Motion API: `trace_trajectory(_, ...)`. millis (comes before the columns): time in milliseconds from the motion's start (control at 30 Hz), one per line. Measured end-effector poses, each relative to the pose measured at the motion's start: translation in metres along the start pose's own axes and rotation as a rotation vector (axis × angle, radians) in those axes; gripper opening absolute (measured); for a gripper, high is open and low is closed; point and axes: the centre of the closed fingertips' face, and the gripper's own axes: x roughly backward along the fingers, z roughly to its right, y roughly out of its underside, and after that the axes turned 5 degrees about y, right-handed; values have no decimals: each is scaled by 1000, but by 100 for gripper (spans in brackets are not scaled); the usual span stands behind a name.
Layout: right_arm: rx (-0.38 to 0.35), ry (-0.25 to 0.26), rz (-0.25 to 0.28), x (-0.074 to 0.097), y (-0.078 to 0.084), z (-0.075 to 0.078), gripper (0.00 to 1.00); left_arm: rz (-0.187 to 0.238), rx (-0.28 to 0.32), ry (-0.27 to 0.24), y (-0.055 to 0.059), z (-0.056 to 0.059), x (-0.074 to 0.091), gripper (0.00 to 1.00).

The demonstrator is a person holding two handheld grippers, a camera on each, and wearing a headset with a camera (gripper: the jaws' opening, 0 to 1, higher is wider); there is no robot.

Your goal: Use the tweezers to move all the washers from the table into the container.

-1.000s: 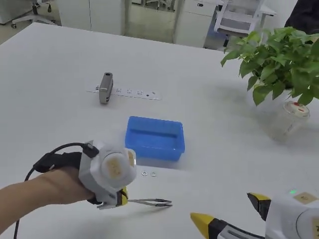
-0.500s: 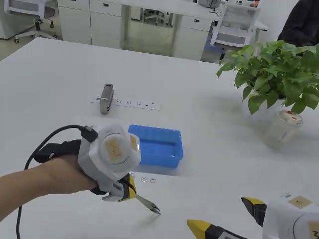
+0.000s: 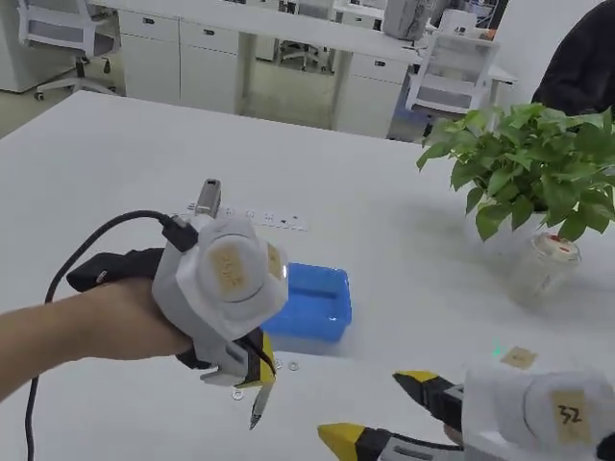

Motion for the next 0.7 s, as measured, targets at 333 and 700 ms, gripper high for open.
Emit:
trace_trajectory(333, 104, -224, -71, -34, -12, -39, 36, -21, -27, -2, -5, 4, 16, 0)
trace_trajectory(700, 177, -300, -101, -46, -17, -44, 23, 26, -50, 37, -26, 15, 39, 0)
